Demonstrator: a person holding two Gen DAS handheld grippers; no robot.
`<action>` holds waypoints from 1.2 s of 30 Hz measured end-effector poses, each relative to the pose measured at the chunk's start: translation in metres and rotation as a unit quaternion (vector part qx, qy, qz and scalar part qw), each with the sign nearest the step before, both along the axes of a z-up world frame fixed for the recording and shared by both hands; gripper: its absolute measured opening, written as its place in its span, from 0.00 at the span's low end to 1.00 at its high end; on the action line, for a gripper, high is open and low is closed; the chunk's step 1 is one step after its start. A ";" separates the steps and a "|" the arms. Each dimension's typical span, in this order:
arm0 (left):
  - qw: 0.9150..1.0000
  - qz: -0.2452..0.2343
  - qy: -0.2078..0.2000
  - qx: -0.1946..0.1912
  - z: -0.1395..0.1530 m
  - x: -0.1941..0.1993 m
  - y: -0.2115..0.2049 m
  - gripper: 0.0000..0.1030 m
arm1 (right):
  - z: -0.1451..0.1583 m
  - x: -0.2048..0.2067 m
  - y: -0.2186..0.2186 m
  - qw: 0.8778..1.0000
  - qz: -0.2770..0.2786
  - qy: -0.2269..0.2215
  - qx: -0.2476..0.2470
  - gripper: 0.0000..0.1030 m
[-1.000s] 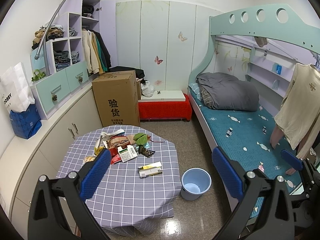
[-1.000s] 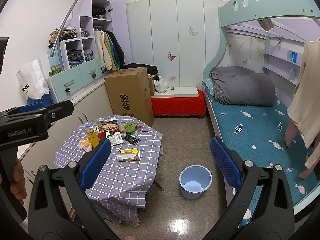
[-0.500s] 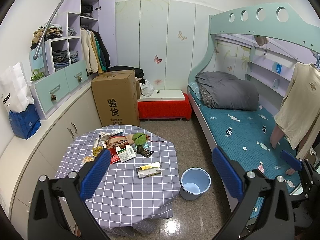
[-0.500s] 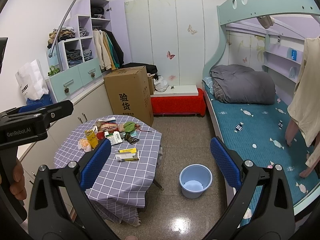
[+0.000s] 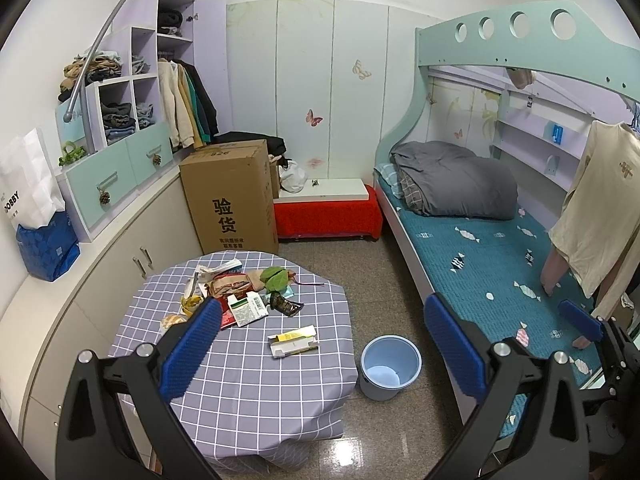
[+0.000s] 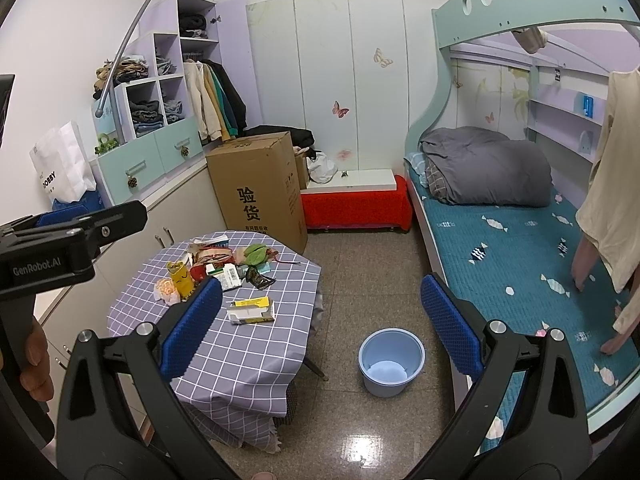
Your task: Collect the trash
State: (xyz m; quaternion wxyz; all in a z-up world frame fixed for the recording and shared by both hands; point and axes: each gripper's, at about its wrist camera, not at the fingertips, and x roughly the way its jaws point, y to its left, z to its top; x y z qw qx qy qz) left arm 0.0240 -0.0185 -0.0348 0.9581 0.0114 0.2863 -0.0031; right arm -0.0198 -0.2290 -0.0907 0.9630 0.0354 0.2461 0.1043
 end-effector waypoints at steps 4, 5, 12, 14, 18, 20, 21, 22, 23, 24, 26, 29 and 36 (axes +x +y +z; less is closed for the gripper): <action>1.000 -0.002 0.005 0.000 0.001 0.002 -0.006 0.96 | 0.000 0.004 -0.005 1.000 0.000 0.005 0.001 0.94; 1.000 -0.002 0.007 0.000 0.001 0.002 -0.008 0.96 | -0.001 0.005 -0.007 1.000 0.000 0.006 0.001 0.94; 1.000 -0.003 0.014 0.001 0.003 0.007 -0.026 0.96 | -0.004 0.008 -0.024 1.000 0.002 0.018 0.002 0.94; 1.000 -0.004 0.017 0.000 0.002 0.008 -0.031 0.96 | -0.005 0.009 -0.029 1.000 0.002 0.021 0.003 0.94; 1.000 -0.006 0.024 0.001 0.001 0.011 -0.042 0.96 | -0.007 0.010 -0.040 0.999 0.000 0.032 0.008 0.94; 1.000 -0.007 0.025 0.001 0.001 0.012 -0.046 0.96 | -0.006 0.010 -0.044 0.999 0.001 0.032 0.008 0.94; 1.000 -0.008 0.025 0.001 0.001 0.012 -0.049 0.96 | -0.006 0.011 -0.047 0.999 0.001 0.031 0.008 0.94; 1.000 -0.009 0.026 0.001 0.001 0.014 -0.052 0.96 | -0.005 0.010 -0.051 1.000 -0.002 0.028 0.009 0.94; 1.000 -0.011 0.027 0.002 0.001 0.014 -0.056 0.96 | -0.005 0.010 -0.054 1.000 -0.004 0.026 0.011 0.94; 1.000 -0.012 0.027 0.002 0.001 0.015 -0.057 0.96 | -0.005 0.010 -0.056 1.000 -0.005 0.026 0.013 0.94; 0.999 -0.015 0.028 0.003 0.001 0.016 -0.060 0.96 | -0.004 0.010 -0.060 1.000 -0.007 0.024 0.016 0.94; 0.999 -0.018 0.029 0.003 0.002 0.018 -0.065 0.96 | -0.005 0.011 -0.065 1.000 -0.007 0.023 0.018 0.94; 0.998 -0.019 0.053 0.004 -0.008 0.025 -0.064 0.96 | -0.016 0.023 -0.067 0.998 0.007 0.048 0.037 0.94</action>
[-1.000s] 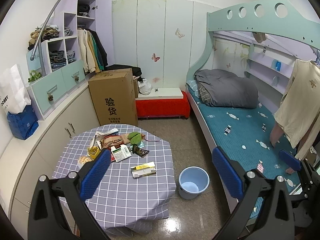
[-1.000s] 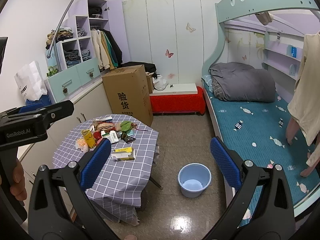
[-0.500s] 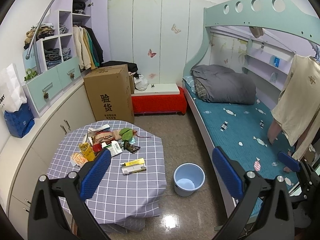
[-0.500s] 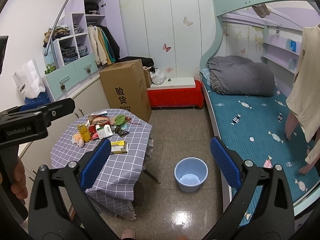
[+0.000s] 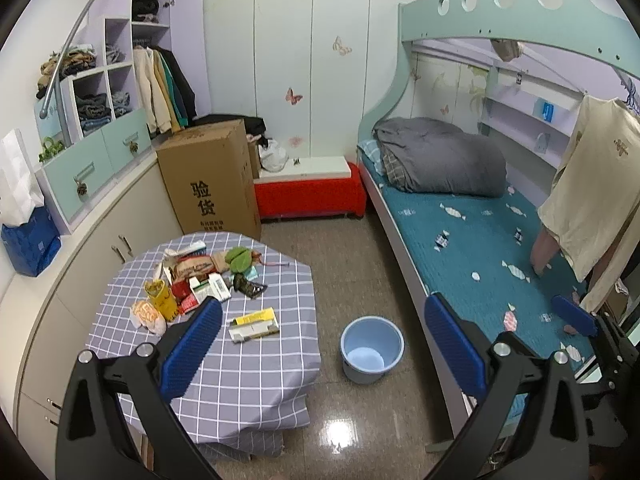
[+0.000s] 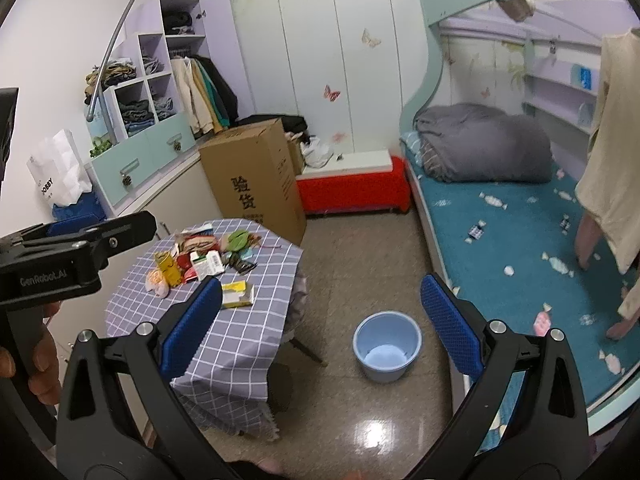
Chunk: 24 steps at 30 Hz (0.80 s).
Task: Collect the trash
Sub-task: 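Grasp the yellow-and-white box with the left gripper while the right grasps a dark wrapper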
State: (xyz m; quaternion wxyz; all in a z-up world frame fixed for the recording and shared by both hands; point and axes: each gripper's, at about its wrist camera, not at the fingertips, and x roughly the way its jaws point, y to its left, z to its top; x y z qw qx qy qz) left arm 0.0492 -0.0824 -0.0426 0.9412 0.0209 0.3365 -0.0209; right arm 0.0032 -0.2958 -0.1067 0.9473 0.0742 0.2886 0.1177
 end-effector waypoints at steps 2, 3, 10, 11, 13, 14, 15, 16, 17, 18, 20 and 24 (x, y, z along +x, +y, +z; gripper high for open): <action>1.000 0.003 0.013 -0.002 -0.005 0.005 0.006 0.96 | -0.006 0.006 0.004 1.000 0.007 0.014 0.008 0.94; 1.000 0.005 0.020 -0.006 -0.009 0.008 0.009 0.96 | -0.009 0.007 0.005 1.000 0.009 0.020 0.010 0.94; 0.993 0.034 0.102 -0.038 -0.056 0.038 0.048 0.96 | -0.043 0.042 0.024 0.995 0.018 0.095 0.032 0.94; 0.992 0.039 0.113 -0.045 -0.064 0.043 0.056 0.96 | -0.049 0.047 0.028 0.994 0.019 0.104 0.032 0.94; 0.988 0.052 0.137 -0.050 -0.084 0.055 0.075 0.96 | -0.063 0.061 0.036 0.991 0.021 0.126 0.035 0.94; 0.986 0.059 0.150 -0.052 -0.094 0.062 0.086 0.96 | -0.068 0.066 0.039 0.990 0.021 0.136 0.036 0.94; 0.984 0.064 0.160 -0.055 -0.102 0.067 0.095 0.96 | -0.074 0.074 0.043 0.988 0.018 0.149 0.036 0.94; 0.980 0.073 0.174 -0.063 -0.113 0.076 0.109 0.96 | -0.082 0.085 0.049 0.986 0.016 0.164 0.037 0.94; 0.978 0.076 0.179 -0.068 -0.119 0.080 0.118 0.96 | -0.087 0.091 0.052 0.985 0.016 0.170 0.037 0.94; 0.976 0.080 0.188 -0.074 -0.129 0.087 0.128 0.96 | -0.093 0.099 0.057 0.983 0.016 0.179 0.037 0.94; 0.971 0.087 0.209 -0.077 -0.145 0.102 0.144 0.96 | -0.109 0.119 0.068 0.978 0.018 0.204 0.039 0.94; 0.970 0.027 0.237 -0.054 -0.181 0.140 0.154 0.95 | -0.137 0.150 0.085 0.970 0.009 0.241 0.036 0.94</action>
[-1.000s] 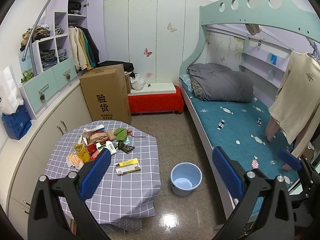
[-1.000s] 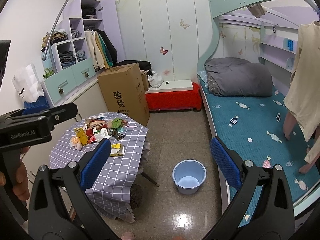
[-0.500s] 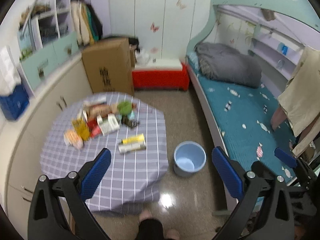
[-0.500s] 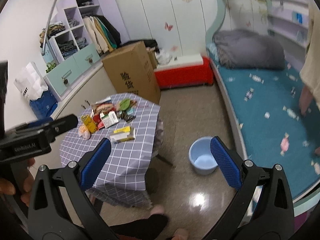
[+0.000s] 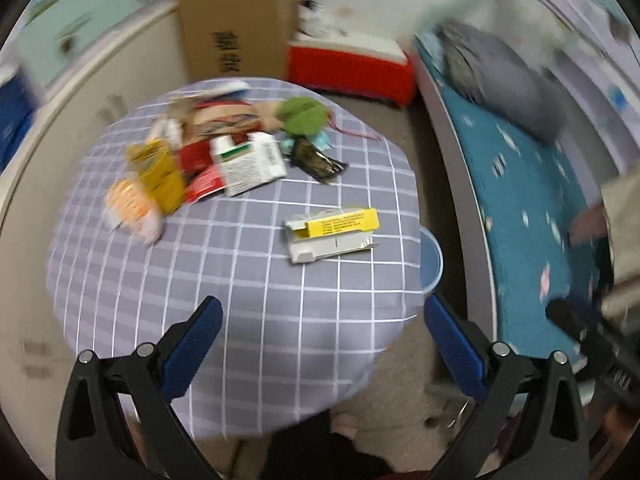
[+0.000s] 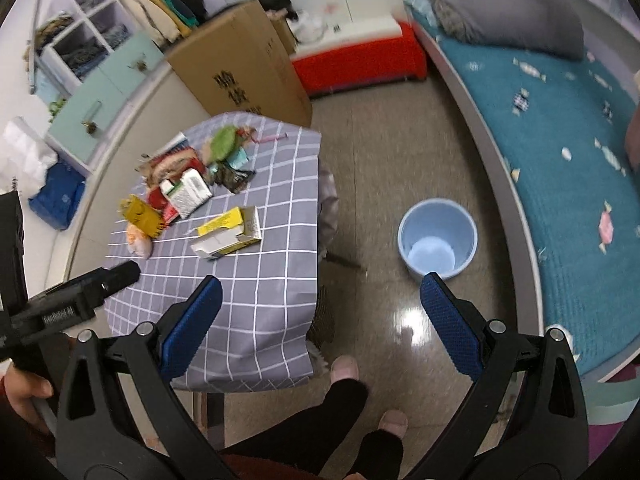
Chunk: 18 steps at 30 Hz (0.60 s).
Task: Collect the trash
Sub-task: 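Grasp the yellow-and-white box with the left gripper while the right grasps a dark wrapper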
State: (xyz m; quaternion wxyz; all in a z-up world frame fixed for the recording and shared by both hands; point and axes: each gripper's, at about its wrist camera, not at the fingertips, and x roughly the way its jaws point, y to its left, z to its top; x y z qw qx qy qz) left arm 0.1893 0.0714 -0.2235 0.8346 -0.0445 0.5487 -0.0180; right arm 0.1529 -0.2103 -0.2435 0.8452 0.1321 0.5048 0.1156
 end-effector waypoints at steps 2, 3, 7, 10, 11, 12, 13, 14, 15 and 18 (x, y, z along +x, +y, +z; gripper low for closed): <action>0.999 -0.040 0.008 0.026 -0.014 0.013 -0.004 0.95 | -0.012 0.016 0.010 1.000 -0.005 0.017 -0.007 0.94; 0.997 -0.066 0.013 0.039 -0.024 0.023 -0.006 0.95 | -0.017 0.023 0.015 1.000 -0.007 0.024 -0.011 0.94; 0.990 -0.129 0.017 0.052 -0.052 0.054 -0.015 0.95 | -0.034 0.045 0.030 0.999 -0.015 0.046 -0.020 0.94; 0.981 -0.179 0.029 0.073 -0.078 0.071 -0.025 0.95 | -0.045 0.059 0.035 0.997 -0.029 0.060 -0.025 0.94; 0.976 -0.199 0.031 0.083 -0.088 0.076 -0.030 0.95 | -0.048 0.063 0.036 0.997 -0.032 0.063 -0.028 0.94; 0.972 -0.213 0.034 0.094 -0.094 0.079 -0.034 0.95 | -0.050 0.066 0.038 0.997 -0.033 0.066 -0.031 0.94; 0.969 -0.221 0.038 0.104 -0.099 0.082 -0.035 0.95 | -0.052 0.069 0.039 0.996 -0.034 0.070 -0.035 0.94; 0.964 -0.236 0.041 0.116 -0.106 0.086 -0.040 0.95 | -0.055 0.072 0.040 0.996 -0.035 0.074 -0.038 0.94; 0.960 -0.247 0.041 0.123 -0.110 0.090 -0.042 0.95 | -0.057 0.074 0.041 0.996 -0.037 0.076 -0.039 0.94; 0.949 -0.278 0.051 0.143 -0.121 0.098 -0.052 0.75 | -0.063 0.081 0.045 0.994 -0.044 0.085 -0.045 0.94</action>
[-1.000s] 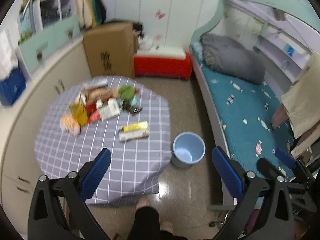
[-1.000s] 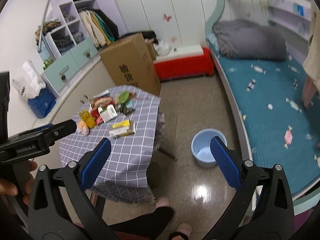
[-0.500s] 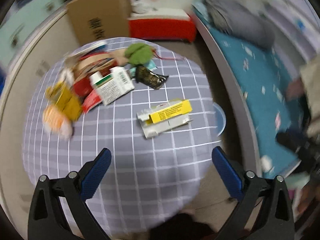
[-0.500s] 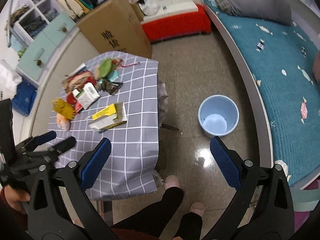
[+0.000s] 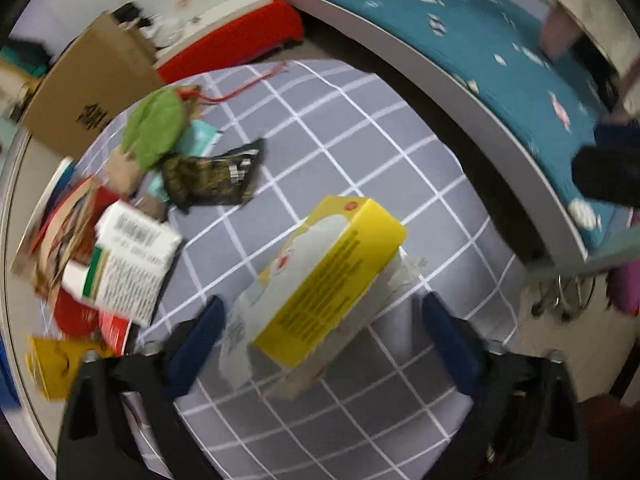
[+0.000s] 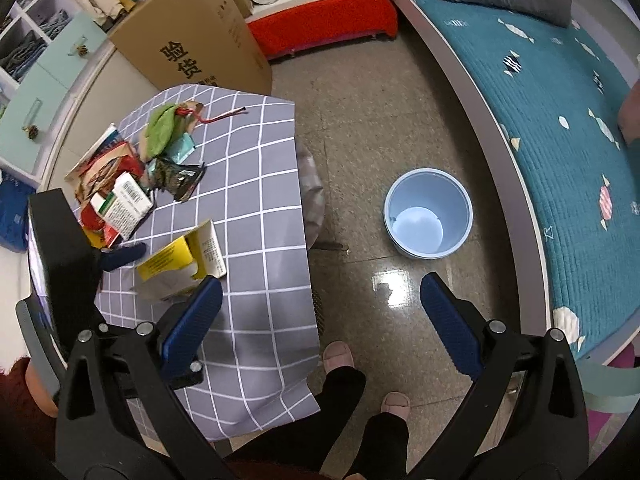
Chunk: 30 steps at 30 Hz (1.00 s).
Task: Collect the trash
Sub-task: 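Grasp the yellow-and-white box with the left gripper while the right grasps a dark wrapper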
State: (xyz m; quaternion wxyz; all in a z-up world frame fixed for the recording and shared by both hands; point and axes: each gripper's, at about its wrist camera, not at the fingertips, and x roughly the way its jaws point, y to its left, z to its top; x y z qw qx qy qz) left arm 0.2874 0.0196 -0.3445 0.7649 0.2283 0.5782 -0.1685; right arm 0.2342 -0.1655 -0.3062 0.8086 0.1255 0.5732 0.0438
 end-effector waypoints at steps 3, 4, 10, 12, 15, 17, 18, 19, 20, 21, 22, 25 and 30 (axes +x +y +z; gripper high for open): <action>1.000 -0.014 0.006 -0.020 0.001 0.006 -0.001 0.63 | -0.004 0.007 0.003 1.000 -0.007 0.007 -0.002 0.94; 1.000 -0.014 0.003 -0.028 0.005 0.007 0.002 0.60 | -0.005 0.010 0.005 1.000 -0.008 0.008 -0.003 0.94; 0.984 0.127 0.013 -0.128 0.036 0.025 0.060 0.50 | -0.003 0.033 0.029 1.000 0.020 0.000 -0.003 0.94; 0.969 0.190 0.008 -0.160 0.050 0.029 0.085 0.49 | -0.003 0.045 0.047 0.999 0.047 -0.006 -0.007 0.94; 0.954 0.245 -0.017 -0.172 0.068 0.032 0.112 0.49 | -0.005 0.064 0.079 0.995 0.095 -0.018 -0.010 0.87; 0.944 0.274 -0.038 -0.178 0.081 0.036 0.127 0.49 | -0.008 0.076 0.101 0.991 0.132 -0.027 -0.017 0.81; 0.942 0.284 -0.044 -0.176 0.084 0.035 0.133 0.49 | -0.009 0.081 0.110 0.988 0.147 -0.032 -0.021 0.80; 0.939 0.292 -0.049 -0.174 0.086 0.037 0.137 0.49 | -0.011 0.088 0.123 0.984 0.171 -0.041 -0.033 0.79; 0.937 0.300 -0.052 -0.173 0.088 0.039 0.139 0.49 | -0.013 0.092 0.134 0.980 0.188 -0.049 -0.041 0.79; 0.935 0.305 -0.053 -0.173 0.089 0.041 0.144 0.49 | -0.015 0.097 0.144 0.976 0.205 -0.056 -0.046 0.79; 0.934 0.309 -0.052 -0.170 0.089 0.043 0.147 0.49 | -0.017 0.101 0.154 0.971 0.224 -0.064 -0.055 0.79; 0.932 0.318 -0.043 -0.168 0.088 0.042 0.156 0.49 | -0.025 0.113 0.178 0.958 0.269 -0.073 -0.070 0.79; 0.932 0.321 -0.035 -0.166 0.084 0.037 0.166 0.50 | -0.043 0.122 0.193 0.943 0.318 -0.048 -0.081 0.28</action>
